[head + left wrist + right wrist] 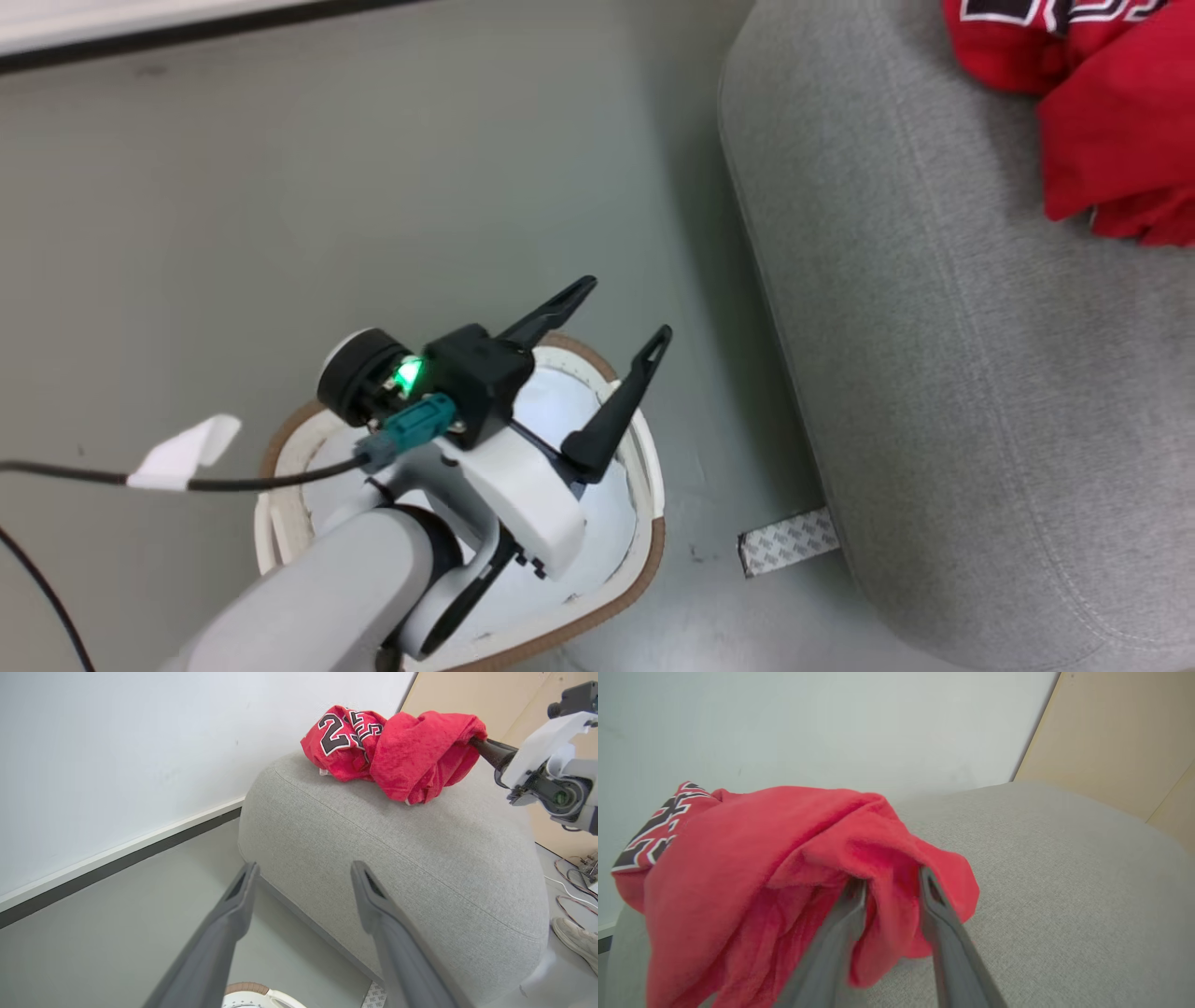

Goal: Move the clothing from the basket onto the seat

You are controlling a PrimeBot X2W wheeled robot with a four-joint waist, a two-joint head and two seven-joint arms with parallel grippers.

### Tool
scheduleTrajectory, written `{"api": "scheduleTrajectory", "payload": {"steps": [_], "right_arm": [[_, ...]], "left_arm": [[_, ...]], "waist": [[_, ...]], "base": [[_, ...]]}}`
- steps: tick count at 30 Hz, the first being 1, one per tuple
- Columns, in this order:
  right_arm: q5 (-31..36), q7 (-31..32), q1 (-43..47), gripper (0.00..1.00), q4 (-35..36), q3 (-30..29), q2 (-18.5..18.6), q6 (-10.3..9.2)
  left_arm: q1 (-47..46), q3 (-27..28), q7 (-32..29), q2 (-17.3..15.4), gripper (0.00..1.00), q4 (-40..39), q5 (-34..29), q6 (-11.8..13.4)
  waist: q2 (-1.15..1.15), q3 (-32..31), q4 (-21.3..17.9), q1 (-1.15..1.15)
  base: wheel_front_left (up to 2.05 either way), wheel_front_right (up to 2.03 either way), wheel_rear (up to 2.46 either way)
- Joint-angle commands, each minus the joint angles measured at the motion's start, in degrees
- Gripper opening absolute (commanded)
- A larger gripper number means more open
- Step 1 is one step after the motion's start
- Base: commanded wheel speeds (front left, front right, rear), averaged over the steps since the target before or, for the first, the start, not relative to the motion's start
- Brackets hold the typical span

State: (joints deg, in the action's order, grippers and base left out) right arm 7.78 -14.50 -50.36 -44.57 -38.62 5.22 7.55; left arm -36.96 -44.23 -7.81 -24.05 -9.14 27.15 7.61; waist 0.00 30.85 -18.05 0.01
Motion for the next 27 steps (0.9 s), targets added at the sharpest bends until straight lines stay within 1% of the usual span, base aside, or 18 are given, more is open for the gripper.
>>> {"api": "scheduleTrajectory", "payload": {"steps": [1,5,8,14,17,20,25,27], "right_arm": [[0.0,-0.3,1.4,1.00,0.0,0.7,-0.2,-0.11],[-1.4,-0.6,4.8,1.00,2.9,3.6,-0.7,-0.11],[-3.1,-0.6,9.1,1.00,6.6,7.9,-1.2,-0.11],[-7.0,-0.6,18.3,1.00,17.3,15.2,-1.2,-0.11],[-8.4,-0.6,22.8,1.00,22.4,18.2,-1.4,-0.11],[-9.5,-0.6,27.4,1.00,26.3,21.1,-1.8,-0.11],[-8.3,-0.6,35.0,1.00,30.7,25.3,-2.0,-0.11],[-9.1,-0.6,37.8,1.00,31.7,26.5,-2.1,-0.11]], "left_arm": [[1.0,0.4,1.0,0.1,1.00,0.6,1.0,0.2],[2.5,1.6,4.3,0.0,1.00,2.7,1.1,0.9],[4.4,3.4,7.6,-0.3,1.00,4.5,2.4,1.6],[9.2,7.2,14.9,-0.1,1.00,8.8,5.2,3.1],[11.7,8.8,18.5,0.1,1.00,11.6,6.2,3.9],[14.1,10.2,20.7,0.4,1.00,14.3,7.0,4.5],[18.7,12.7,22.6,1.5,1.00,17.9,7.3,5.5],[21.0,14.1,22.9,2.4,1.00,18.9,7.3,6.0]], "waist": [[0.00,-1.3,-0.3,-0.01],[0.00,-4.3,-0.4,-0.01],[0.00,-6.8,-0.2,-0.01],[0.00,-12.6,1.7,-0.01],[0.00,-15.8,3.3,-0.01],[0.00,-18.9,5.3,-0.01],[0.00,-23.9,9.3,-0.01],[0.00,-25.9,10.9,-0.01]], "base": [[0.00,0.00,0.00],[0.00,0.00,0.00],[0.00,0.00,0.00],[0.00,0.00,0.00],[0.00,0.00,0.00],[0.00,0.00,0.00],[0.00,0.00,0.00],[0.00,0.00,0.00]]}}
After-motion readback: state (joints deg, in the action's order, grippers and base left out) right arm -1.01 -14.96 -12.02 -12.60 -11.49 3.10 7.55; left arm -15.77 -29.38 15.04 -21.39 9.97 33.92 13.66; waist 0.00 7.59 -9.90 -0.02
